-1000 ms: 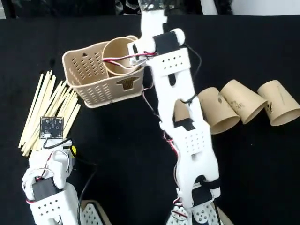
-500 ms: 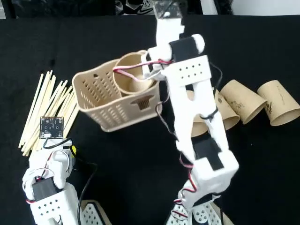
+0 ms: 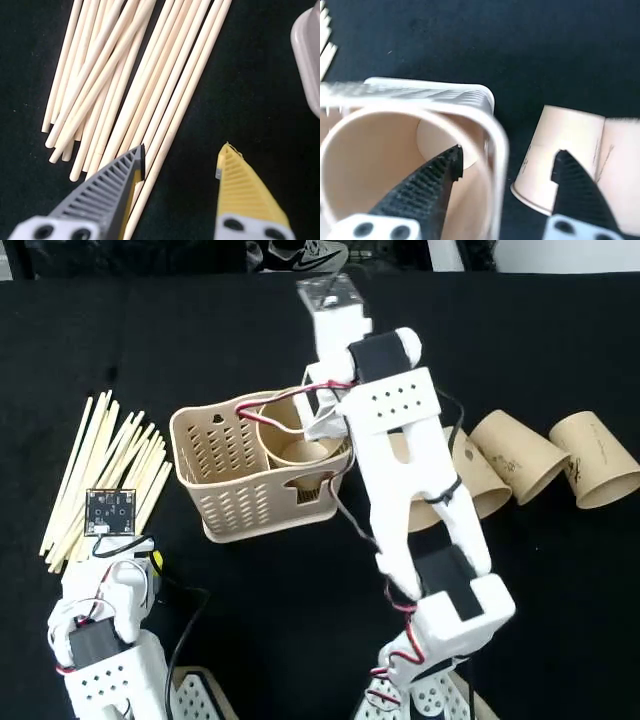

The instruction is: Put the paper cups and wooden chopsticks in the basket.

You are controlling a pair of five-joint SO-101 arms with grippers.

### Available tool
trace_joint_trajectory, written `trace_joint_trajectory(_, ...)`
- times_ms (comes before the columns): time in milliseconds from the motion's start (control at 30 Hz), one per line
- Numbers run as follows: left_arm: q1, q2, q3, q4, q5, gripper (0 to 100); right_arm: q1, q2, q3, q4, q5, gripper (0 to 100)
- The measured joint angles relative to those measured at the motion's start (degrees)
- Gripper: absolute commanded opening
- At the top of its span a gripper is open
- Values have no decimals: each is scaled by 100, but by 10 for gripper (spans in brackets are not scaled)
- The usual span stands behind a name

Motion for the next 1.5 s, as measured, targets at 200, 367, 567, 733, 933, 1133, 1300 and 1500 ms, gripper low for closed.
trace_joint_trajectory(200, 0, 0, 0, 0, 0, 245, -413, -993, 0, 0, 905, 314)
trace_joint_trajectory(367, 0, 0, 0, 0, 0, 245, -563, -2382, 273, 0, 1301, 312)
trace_joint_trajectory(567, 0, 0, 0, 0, 0, 245, 114, -4387, 1644, 0, 2690, 311)
trace_joint_trajectory(733, 0, 0, 0, 0, 0, 245, 1099, -6031, 3780, 0, 5178, 311)
trace_joint_trajectory(933, 0, 0, 0, 0, 0, 245, 2110, -7868, 6549, -484, 7490, 311)
trace_joint_trajectory(1133, 0, 0, 0, 0, 0, 245, 2743, -8993, 9424, -2787, 7815, 311)
trace_joint_trajectory(1300, 0, 0, 0, 0, 0, 245, 2884, -9240, 10637, -3727, 7815, 310)
trace_joint_trajectory(1500, 0, 0, 0, 0, 0, 245, 2549, -9240, 11024, -4070, 7534, 310)
